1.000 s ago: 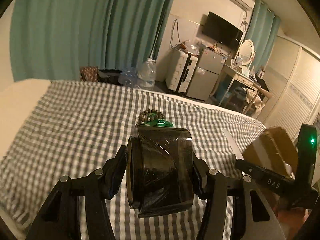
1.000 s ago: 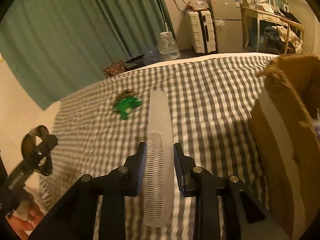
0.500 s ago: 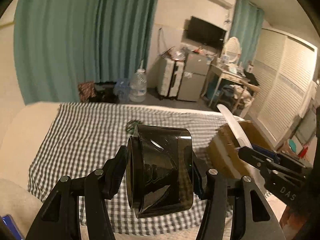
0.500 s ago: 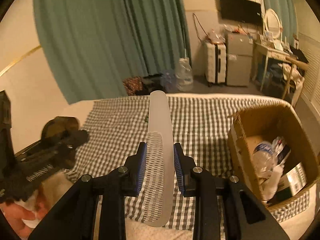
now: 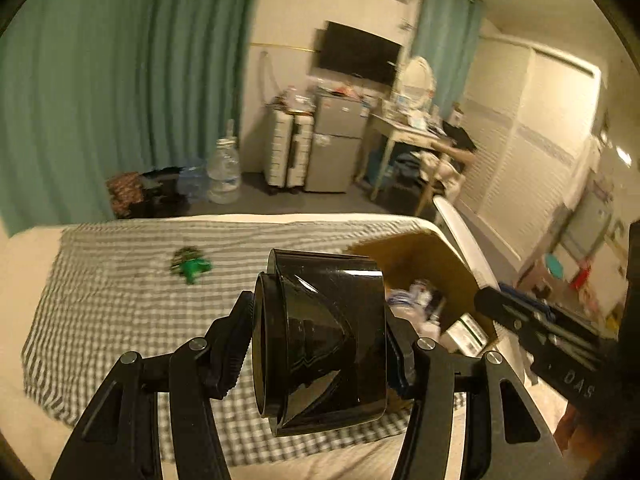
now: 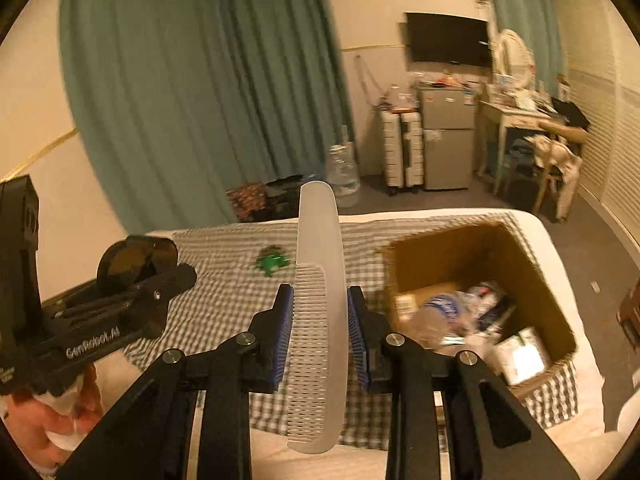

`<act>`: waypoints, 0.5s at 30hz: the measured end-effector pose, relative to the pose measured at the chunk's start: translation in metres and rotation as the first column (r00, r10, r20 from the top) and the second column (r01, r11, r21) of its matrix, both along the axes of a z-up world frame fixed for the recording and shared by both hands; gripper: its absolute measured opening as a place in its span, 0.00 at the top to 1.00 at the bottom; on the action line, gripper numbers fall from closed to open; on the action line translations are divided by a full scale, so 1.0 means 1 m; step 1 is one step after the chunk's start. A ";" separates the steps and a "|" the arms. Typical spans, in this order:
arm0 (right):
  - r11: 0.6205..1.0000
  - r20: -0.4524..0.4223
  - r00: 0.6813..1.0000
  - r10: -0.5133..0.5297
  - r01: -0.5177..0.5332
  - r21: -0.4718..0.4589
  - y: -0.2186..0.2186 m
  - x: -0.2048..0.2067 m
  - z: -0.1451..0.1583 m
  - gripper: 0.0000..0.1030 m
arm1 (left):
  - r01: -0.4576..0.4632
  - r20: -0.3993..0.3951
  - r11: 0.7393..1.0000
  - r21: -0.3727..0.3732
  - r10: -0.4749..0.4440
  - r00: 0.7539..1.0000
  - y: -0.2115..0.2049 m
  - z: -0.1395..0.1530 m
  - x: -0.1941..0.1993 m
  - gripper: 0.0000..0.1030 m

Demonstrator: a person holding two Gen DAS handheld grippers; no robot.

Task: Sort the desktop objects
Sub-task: 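Carry the tape roll and comb into the cardboard box and release both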

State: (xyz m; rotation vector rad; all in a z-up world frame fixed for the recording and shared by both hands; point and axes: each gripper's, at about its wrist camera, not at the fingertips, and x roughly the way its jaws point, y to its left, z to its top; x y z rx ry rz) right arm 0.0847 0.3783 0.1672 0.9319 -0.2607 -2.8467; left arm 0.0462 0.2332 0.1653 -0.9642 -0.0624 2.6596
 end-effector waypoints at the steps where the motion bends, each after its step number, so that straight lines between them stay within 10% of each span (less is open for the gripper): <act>1: 1.000 -0.002 1.000 -0.028 0.028 -0.010 0.014 0.000 -0.003 0.74 | 0.034 -0.002 0.999 -0.019 -0.034 0.999 0.020 -0.002 -0.003 0.44; 6: 0.986 0.033 0.986 -0.165 0.165 -0.018 0.078 -0.009 -0.026 0.74 | 0.155 -0.016 0.980 -0.122 -0.158 0.987 0.113 -0.031 -0.030 0.44; 15: 0.946 0.146 0.937 -0.318 0.324 -0.017 0.148 -0.049 -0.095 0.74 | 0.248 0.100 0.965 -0.088 -0.240 0.966 0.167 -0.095 -0.095 0.41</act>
